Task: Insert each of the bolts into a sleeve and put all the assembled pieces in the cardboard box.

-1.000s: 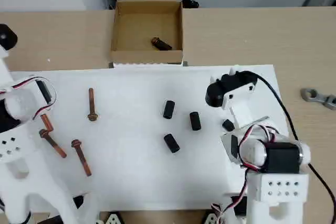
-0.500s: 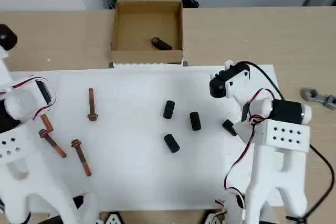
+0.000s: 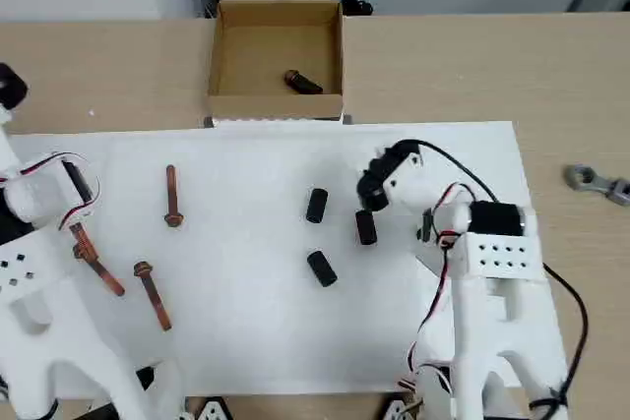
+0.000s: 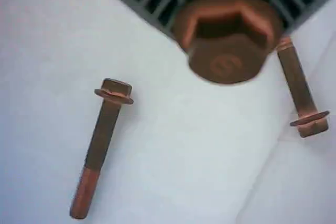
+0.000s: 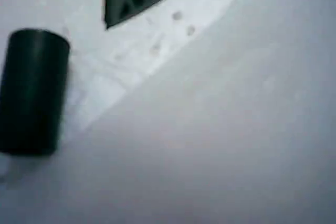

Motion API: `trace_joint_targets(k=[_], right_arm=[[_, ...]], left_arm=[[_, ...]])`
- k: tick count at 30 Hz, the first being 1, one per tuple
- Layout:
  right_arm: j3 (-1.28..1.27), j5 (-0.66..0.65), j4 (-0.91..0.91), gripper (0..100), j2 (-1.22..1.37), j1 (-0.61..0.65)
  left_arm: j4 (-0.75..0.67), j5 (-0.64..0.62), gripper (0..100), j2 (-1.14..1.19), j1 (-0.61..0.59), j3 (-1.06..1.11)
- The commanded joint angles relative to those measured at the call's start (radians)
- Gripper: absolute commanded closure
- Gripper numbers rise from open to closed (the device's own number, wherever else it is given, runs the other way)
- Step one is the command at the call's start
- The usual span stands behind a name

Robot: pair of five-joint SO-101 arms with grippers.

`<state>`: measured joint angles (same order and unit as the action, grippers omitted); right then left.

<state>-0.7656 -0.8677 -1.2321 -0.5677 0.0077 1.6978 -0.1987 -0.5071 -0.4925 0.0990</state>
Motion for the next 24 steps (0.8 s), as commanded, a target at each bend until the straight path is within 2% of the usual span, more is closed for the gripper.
trace_joint_targets(k=[1, 14, 17, 24], right_arm=[[0.008, 0.012, 0.018, 82.7, -0.018, 0.005], [-0.061, 0.017, 0.128, 84.2, -0.005, -0.056], [-0.064, 0.057, 0.156, 84.0, 0.031, -0.081], [-0.043, 0.107, 0.162, 78.3, 0.104, -0.082]], left_arm=[[-0.023, 0.011, 100, -0.034, -0.005, -0.005], [-0.023, 0.011, 100, -0.034, -0.005, -0.005], [-0.023, 0.011, 100, -0.034, -0.003, -0.005], [-0.023, 0.029, 100, -0.029, -0.003, -0.005]])
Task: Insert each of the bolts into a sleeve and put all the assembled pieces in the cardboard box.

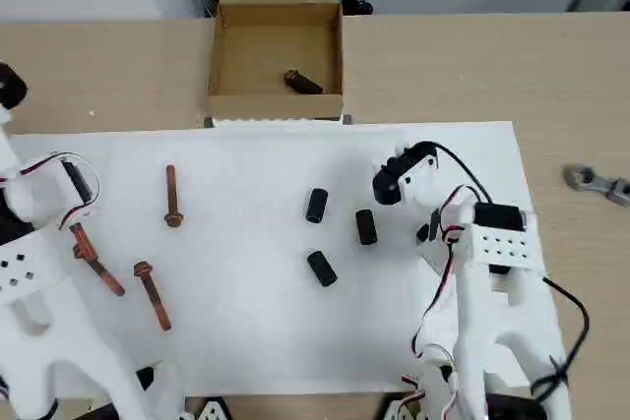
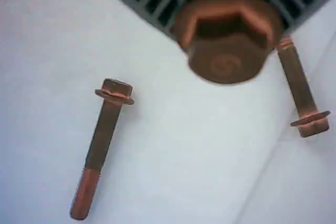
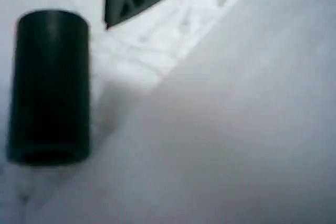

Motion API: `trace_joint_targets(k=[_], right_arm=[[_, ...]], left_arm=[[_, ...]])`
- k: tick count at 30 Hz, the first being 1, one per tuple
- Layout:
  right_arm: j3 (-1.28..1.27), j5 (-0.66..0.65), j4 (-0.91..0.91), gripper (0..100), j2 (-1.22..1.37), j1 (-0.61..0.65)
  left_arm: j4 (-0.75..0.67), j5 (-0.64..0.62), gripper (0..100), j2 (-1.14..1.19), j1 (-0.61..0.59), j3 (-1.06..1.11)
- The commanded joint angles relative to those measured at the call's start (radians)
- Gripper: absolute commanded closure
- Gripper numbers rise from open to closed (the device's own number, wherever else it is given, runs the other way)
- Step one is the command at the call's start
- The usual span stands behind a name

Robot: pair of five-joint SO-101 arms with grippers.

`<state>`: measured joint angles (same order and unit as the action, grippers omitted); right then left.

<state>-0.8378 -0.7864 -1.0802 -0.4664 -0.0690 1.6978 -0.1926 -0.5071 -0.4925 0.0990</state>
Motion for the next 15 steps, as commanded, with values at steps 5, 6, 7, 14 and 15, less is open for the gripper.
trace_joint_targets(k=[5, 6, 7, 14, 15], right_arm=[[0.057, 0.041, -0.031, 78.3, 0.002, 0.030], [0.058, 0.049, -0.027, 78.3, 0.002, 0.038], [0.058, 0.054, -0.027, 78.3, 0.002, 0.044], [0.049, 0.092, -0.002, 78.4, 0.013, 0.073], [0.048, 0.094, 0.001, 78.9, 0.015, 0.074]], left_arm=[[-0.023, 0.028, 100, -0.031, -0.003, -0.005], [-0.023, 0.028, 100, -0.031, -0.003, -0.005], [-0.023, 0.028, 100, -0.031, -0.003, -0.005], [-0.023, 0.028, 100, -0.034, -0.003, -0.005], [-0.023, 0.028, 100, -0.034, -0.003, -0.005]])
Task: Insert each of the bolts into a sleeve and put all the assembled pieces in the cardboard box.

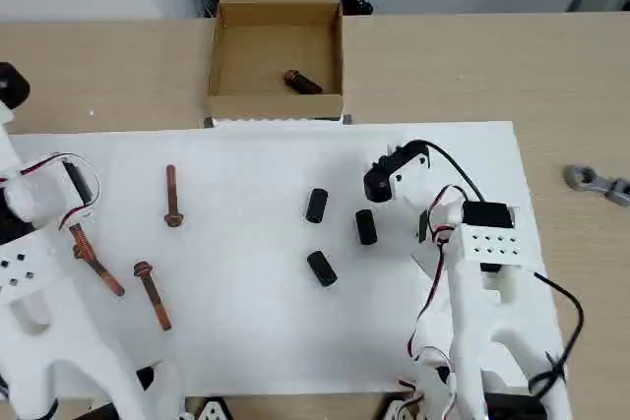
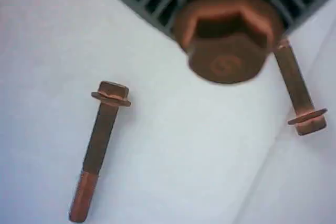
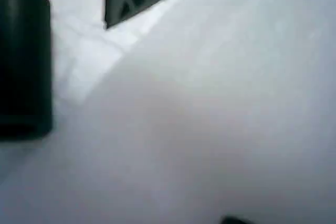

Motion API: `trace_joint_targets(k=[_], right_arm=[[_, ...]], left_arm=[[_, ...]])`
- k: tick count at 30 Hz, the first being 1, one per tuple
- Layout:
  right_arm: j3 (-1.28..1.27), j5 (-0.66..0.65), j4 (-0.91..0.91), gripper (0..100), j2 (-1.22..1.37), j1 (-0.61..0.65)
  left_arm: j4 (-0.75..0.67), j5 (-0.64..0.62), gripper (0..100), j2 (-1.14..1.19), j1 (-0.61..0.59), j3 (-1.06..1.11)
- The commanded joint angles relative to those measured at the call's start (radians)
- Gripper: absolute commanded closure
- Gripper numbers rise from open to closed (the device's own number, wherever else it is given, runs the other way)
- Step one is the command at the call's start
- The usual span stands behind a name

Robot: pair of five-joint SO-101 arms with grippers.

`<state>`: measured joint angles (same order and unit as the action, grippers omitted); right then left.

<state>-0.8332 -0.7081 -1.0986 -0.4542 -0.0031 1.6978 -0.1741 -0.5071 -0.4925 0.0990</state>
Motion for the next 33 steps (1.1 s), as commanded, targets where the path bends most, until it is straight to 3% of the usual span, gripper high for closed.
trace_joint_targets(k=[1, 22, 27, 33], right_arm=[[0.037, 0.015, 0.021, 79.8, 0.002, 0.008], [-0.089, 0.018, 0.140, 82.1, 0.051, 0.001], [-0.084, 0.041, 0.182, 94.0, 0.128, 0.001], [-0.083, 0.052, 0.186, 95.9, 0.128, 0.010]], left_arm=[[-0.023, 0.009, 100, -0.034, -0.003, -0.007], [-0.023, 0.012, 100, -0.034, -0.005, -0.008], [-0.021, 0.012, 100, -0.035, -0.005, -0.008], [-0.023, 0.014, 100, -0.035, -0.005, -0.008]])
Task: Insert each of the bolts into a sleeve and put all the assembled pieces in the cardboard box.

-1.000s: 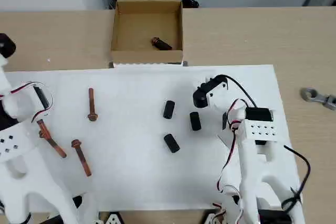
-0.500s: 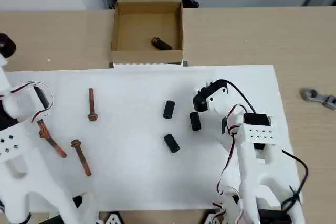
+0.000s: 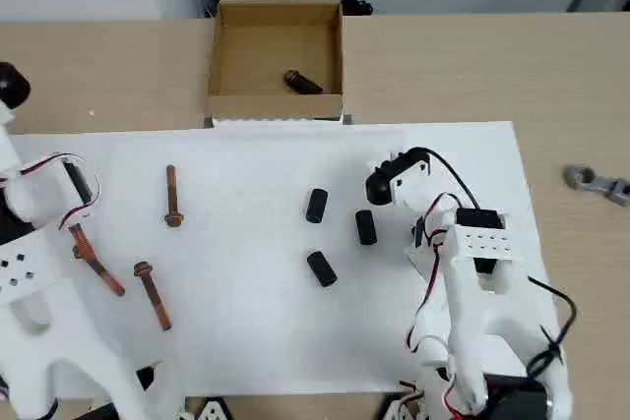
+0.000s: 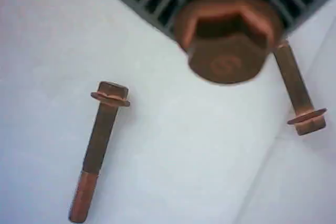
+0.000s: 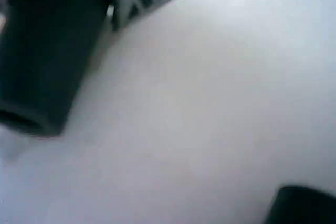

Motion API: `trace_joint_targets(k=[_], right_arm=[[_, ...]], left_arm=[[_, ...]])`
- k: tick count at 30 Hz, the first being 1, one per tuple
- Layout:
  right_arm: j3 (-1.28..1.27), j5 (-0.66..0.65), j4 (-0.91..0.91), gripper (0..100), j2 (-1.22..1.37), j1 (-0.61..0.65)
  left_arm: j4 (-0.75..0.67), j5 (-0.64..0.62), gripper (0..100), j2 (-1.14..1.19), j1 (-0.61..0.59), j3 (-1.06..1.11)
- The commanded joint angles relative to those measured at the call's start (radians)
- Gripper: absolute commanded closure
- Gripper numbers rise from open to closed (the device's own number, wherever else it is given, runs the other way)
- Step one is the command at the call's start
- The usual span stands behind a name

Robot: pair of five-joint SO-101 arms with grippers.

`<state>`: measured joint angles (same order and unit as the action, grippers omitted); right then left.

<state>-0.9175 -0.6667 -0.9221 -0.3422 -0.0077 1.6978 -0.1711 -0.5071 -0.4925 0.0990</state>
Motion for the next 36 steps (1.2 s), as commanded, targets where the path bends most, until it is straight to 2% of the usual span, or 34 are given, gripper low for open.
trace_joint_targets(k=[1, 6, 14, 22, 25, 28, 32, 34, 36], right_arm=[[0.002, 0.011, 0.008, 96.9, 0.015, 0.012], [0.002, 0.018, -0.058, 98.5, -0.087, 0.008], [0.015, 0.143, -0.242, 99.0, -0.521, 0.013], [0.135, 0.417, -0.355, 99.5, -0.918, 0.015], [0.193, 0.577, -0.305, 99.5, -0.983, 0.035], [0.216, 0.723, -0.199, 99.5, -0.986, 0.137], [0.221, 0.798, -0.022, 99.5, -0.981, 0.314], [0.262, 0.859, 0.079, 99.5, -0.943, 0.361], [0.374, 0.867, 0.077, 99.6, -0.857, 0.389]], left_arm=[[-0.023, 0.011, 100, -0.035, -0.005, -0.008], [-0.023, 0.011, 100, -0.035, -0.005, -0.008], [-0.025, 0.012, 100, -0.035, -0.005, -0.008], [-0.057, 0.005, 100, -0.035, 0.000, -0.008], [-0.098, 0.005, 100, -0.034, 0.000, -0.008], [-0.124, 0.009, 100, -0.034, 0.002, -0.008], [-0.153, 0.008, 100, -0.035, 0.002, -0.008], [-0.167, 0.005, 100, -0.035, 0.002, -0.008], [-0.172, 0.003, 100, -0.035, 0.015, -0.008]])
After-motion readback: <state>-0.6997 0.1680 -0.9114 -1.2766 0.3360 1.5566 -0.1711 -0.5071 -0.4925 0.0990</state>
